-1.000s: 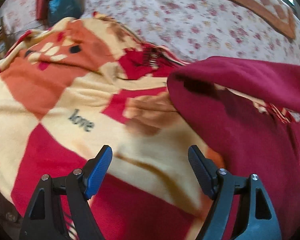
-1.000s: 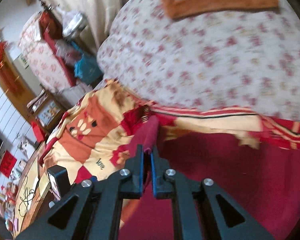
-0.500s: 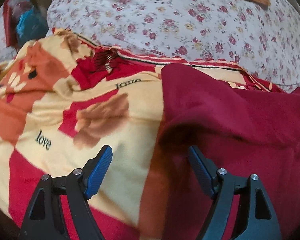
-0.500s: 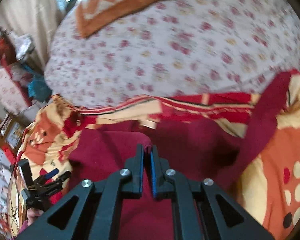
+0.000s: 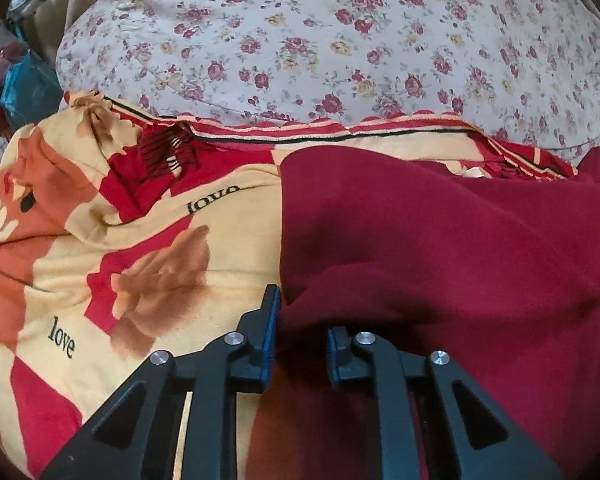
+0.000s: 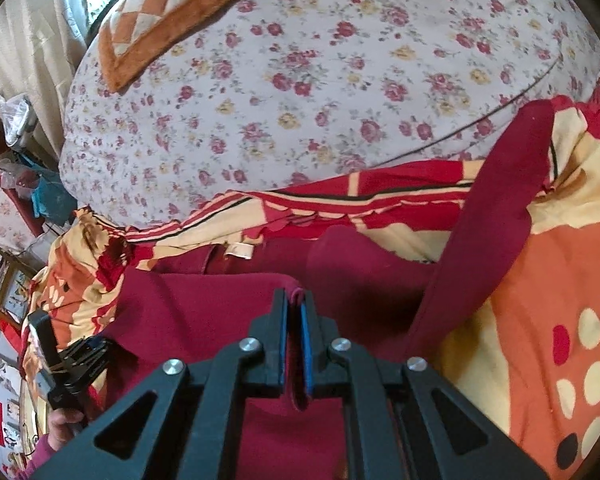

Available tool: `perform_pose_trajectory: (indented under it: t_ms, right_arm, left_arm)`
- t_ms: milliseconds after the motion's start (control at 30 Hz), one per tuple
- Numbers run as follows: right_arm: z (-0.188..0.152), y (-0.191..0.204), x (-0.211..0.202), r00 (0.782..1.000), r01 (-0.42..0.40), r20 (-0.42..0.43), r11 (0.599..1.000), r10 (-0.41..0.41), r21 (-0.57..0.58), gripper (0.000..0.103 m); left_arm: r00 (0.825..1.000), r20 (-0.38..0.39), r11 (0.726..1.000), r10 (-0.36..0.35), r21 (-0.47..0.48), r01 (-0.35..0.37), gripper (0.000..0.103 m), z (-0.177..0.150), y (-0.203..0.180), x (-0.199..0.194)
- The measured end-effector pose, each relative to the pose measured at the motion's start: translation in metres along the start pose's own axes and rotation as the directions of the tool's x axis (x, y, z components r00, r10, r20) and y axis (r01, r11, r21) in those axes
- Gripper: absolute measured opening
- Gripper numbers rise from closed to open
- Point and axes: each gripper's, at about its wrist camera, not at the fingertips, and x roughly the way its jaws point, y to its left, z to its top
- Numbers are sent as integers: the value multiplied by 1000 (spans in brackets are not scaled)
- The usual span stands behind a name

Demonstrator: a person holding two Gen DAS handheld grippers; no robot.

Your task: Fold small clothes

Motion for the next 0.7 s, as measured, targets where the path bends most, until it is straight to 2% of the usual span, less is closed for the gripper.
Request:
perform_pose_trajectory:
  t_ms: [133,233,333,400,467,500,567,667,700]
  right_arm:
    - [-1,-9,20,998,51,-25,999,-51,1,6]
    - [-4,-18,50,990,121,-67,993,-122,-7,6]
    - [-6,-22,64,985,145,-92,989,-146,-18,6]
    - [-5,-19,59,983,164,-81,986,-167,-43,9]
    - [-3,-13,45,980,189,-49,979,-193,-77,25]
    - [-1,-10,38,977,207,-30,974,-211,-95,28]
    - [5,-1,23,972,235,17,964,-235,-127,29]
    - [15,15,8,981,191,46,972,-186,-139,29]
    - [17,24,7,985,170,50,974,-165,-151,29]
  left_arm:
    - [999,-6,998,-39,-42,38,0,-8,10,3]
    - [999,-11,998,-40,-40,40,0,-9,9,1]
    - [998,-15,997,-60,-41,59,0,-8,9,-8]
    - [996,-9,995,-85,-51,85,0,-8,12,-18]
    - [994,13,992,-111,-60,111,0,-8,16,-32]
    - [993,27,991,-115,-59,117,0,-6,17,-39]
    - [994,49,994,-97,-48,99,0,-1,17,-47]
    - [995,78,997,-56,-40,59,0,10,14,-55]
    - [995,84,996,-62,-53,66,0,12,16,-56]
